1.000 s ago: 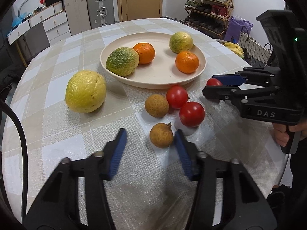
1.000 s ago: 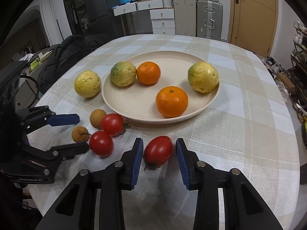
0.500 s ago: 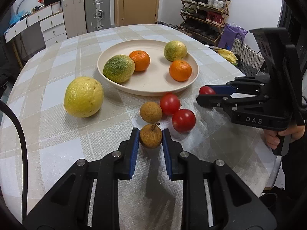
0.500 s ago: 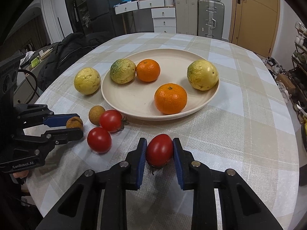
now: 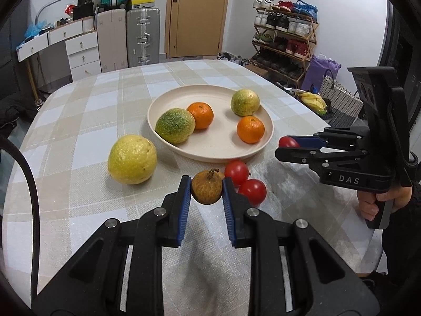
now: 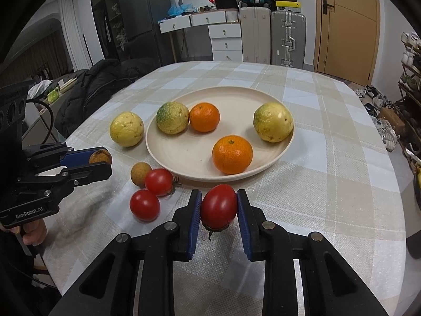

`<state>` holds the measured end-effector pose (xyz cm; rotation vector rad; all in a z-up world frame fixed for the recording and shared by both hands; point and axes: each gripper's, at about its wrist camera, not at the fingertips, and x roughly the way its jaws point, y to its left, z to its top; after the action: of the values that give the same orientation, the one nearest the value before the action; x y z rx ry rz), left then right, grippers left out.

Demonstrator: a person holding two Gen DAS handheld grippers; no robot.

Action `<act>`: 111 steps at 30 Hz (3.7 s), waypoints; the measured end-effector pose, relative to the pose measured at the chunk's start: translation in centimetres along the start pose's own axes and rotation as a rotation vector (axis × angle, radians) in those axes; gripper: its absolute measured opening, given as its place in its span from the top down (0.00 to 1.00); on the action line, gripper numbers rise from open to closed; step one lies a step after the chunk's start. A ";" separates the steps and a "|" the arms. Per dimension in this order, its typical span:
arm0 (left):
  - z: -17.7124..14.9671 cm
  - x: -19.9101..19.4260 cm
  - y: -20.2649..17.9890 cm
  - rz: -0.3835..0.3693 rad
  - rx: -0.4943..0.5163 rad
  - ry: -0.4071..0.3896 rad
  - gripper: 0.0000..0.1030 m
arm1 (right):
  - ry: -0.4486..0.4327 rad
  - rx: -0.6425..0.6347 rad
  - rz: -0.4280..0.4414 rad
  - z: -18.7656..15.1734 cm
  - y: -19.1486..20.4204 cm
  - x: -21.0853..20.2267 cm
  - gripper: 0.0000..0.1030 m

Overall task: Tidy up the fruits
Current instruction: 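Grasp a red tomato with the right tool while the left tool grasps a brown longan, then carry the tomato and longan over the white plate and open both tools, then pull both open tools back from the plate toward the loose tomatoes and longan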

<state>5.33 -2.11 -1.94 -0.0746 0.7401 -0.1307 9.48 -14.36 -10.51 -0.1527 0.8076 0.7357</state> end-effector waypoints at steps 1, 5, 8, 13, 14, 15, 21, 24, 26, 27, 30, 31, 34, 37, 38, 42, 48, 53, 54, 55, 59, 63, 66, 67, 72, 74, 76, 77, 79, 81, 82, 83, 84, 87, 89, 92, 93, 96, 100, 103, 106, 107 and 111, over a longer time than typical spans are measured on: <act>0.0 -0.1 0.1 0.003 -0.006 -0.007 0.79 | -0.010 0.003 0.003 0.1 0.0 -0.2 0.74; 0.3 -0.7 0.4 0.019 -0.019 -0.032 0.79 | -0.054 0.017 0.022 0.3 -0.2 -1.0 0.74; 0.4 -1.1 0.3 0.024 -0.015 -0.053 0.79 | -0.077 0.029 0.031 0.5 -0.2 -1.4 0.74; 0.6 -1.3 -0.1 0.024 -0.017 -0.072 0.79 | -0.108 0.050 0.036 0.7 -0.5 -1.8 0.74; 0.7 -1.3 -0.1 0.025 -0.017 -0.074 0.79 | -0.114 0.054 0.040 0.8 -0.5 -2.0 0.74; 0.7 -1.3 -0.1 0.027 -0.018 -0.075 0.79 | -0.117 0.056 0.040 0.8 -0.5 -2.1 0.74; 1.1 -0.6 -0.2 0.027 -0.021 -0.077 0.79 | -0.144 0.075 0.035 1.3 -0.8 -2.5 0.74; 1.4 -0.3 -0.3 0.035 -0.020 -0.085 0.79 | -0.160 0.084 0.033 1.5 -1.0 -2.7 0.74; 1.8 0.1 -0.3 0.036 -0.024 -0.087 0.79 | -0.176 0.092 0.032 1.7 -1.2 -2.9 0.74; 2.0 0.3 -0.3 0.036 -0.028 -0.087 0.79 | -0.183 0.095 0.030 1.9 -1.3 -3.0 0.74; 2.6 0.6 -0.4 0.046 -0.027 -0.096 0.79 | -0.195 0.108 0.027 2.4 -1.7 -3.2 0.74; 2.8 0.7 -0.4 0.048 -0.025 -0.100 0.79 | -0.198 0.109 0.024 2.5 -1.8 -3.2 0.74; 3.6 1.0 -0.4 0.051 -0.027 -0.116 0.79 | -0.203 0.110 0.021 3.0 -2.0 -3.2 0.74; 4.3 1.3 -0.4 0.056 -0.030 -0.131 0.79 | -0.207 0.116 0.022 3.5 -2.2 -3.1 0.74; 4.5 1.4 -0.4 0.062 -0.029 -0.137 0.79 | -0.205 0.119 0.024 3.6 -2.3 -3.0 0.74; 5.3 1.8 -0.3 0.065 -0.034 -0.152 0.79 | -0.210 0.132 0.027 4.1 -2.6 -2.7 0.74; 6.1 2.7 -0.2 0.082 -0.037 -0.163 0.79 | -0.203 0.145 0.035 4.8 -2.8 -2.0 0.74; 6.3 3.3 -0.2 0.087 -0.038 -0.163 0.79 | -0.192 0.164 0.044 5.2 -3.3 -1.1 0.74; 6.4 3.6 -0.1 0.087 -0.040 -0.162 0.79 | -0.189 0.172 0.050 5.2 -3.5 -1.0 0.74; 6.5 3.8 -0.1 0.086 -0.041 -0.159 0.79 | -0.188 0.181 0.055 5.3 -3.7 -0.8 0.74; 6.6 4.8 0.0 0.089 -0.041 -0.150 0.79 | -0.172 0.205 0.063 5.4 -4.0 0.3 0.74; 6.6 5.6 -0.2 0.095 -0.033 -0.140 0.79 | -0.155 0.201 0.056 5.6 -3.8 1.1 0.74; 6.6 6.1 -0.2 0.096 -0.028 -0.133 0.79 | -0.140 0.200 0.056 5.6 -3.8 1.8 0.74; 6.6 6.3 -0.3 0.099 -0.022 -0.130 0.79 | -0.136 0.196 0.052 5.7 -3.7 2.0 0.74; 6.7 7.1 -0.5 0.097 -0.014 -0.116 0.79 | -0.120 0.194 0.047 6.0 -3.7 2.8 0.74; 6.6 7.4 -0.6 0.094 -0.009 -0.106 0.79 | -0.112 0.195 0.048 6.1 -3.8 3.1 0.74; 6.6 7.8 -0.7 0.101 0.001 -0.094 0.79 | -0.105 0.195 0.038 6.2 -3.9 3.5 0.74; 6.5 8.1 -0.7 0.103 0.003 -0.087 0.79 | -0.102 0.199 0.039 6.2 -4.0 3.6 0.74; 6.6 8.3 -0.6 0.099 0.000 -0.074 0.79 | -0.093 0.208 0.048 6.2 -4.2 3.9 0.74; 6.6 8.5 -0.5 0.099 -0.004 -0.067 0.79 | -0.081 0.202 0.038 6.1 -4.2 4.3 0.74; 6.6 8.6 -0.5 0.100 -0.001 -0.068 0.79 | -0.074 0.202 0.039 6.1 -4.2 4.6 0.74; 6.6 8.6 -0.5 0.100 0.003 -0.066 0.79 | -0.074 0.207 0.047 6.1 -4.3 4.7 0.74; 6.6 8.6 -0.7 0.098 0.007 -0.064 0.79 | -0.074 0.215 0.052 6.1 -4.5 4.8 0.74; 6.6 8.8 -0.9 0.099 0.021 -0.057 0.79 | -0.062 0.227 0.052 6.2 -4.7 5.2 0.73; 6.6 8.8 -1.1 0.093 0.026 -0.052 0.79 | -0.058 0.228 0.050 6.3 -4.7 5.3 0.73; 6.5 8.8 -1.1 0.095 0.027 -0.051 0.79 | -0.050 0.227 0.042 6.3 -4.6 5.3 0.73; 6.5 8.8 -1.2 0.096 0.028 -0.051 0.79 | -0.051 0.230 0.039 6.2 -4.7 5.3 0.73; 6.5 8.7 -1.2 0.098 0.029 -0.050 0.79 | -0.056 0.235 0.029 6.1 -4.7 5.0 0.73; 6.2 8.3 -1.1 0.084 0.023 -0.058 0.79 | -0.092 0.218 0.014 5.7 -4.8 3.6 0.64; 5.9 7.6 -0.9 0.096 0.023 -0.068 0.70 | -0.119 0.213 0.020 5.2 -4.8 2.5 0.53; 5.5 6.4 -0.7 0.094 0.005 -0.085 0.48 | -0.136 0.187 -0.016 4.6 -4.5 1.4 0.45; 5.3 5.9 -0.7 0.100 0.004 -0.099 0.34 | -0.141 0.185 -0.022 4.4 -4.5 1.1 0.34; 4.5 3.2 -1.0 0.127 0.018 -0.166 0.18 | -0.183 0.226 -0.038 3.5 -4.5 -0.5 0.01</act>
<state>10.65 -3.45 -0.63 -0.0208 0.5760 -0.0097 14.23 -16.61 -8.35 0.1005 0.7050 0.6080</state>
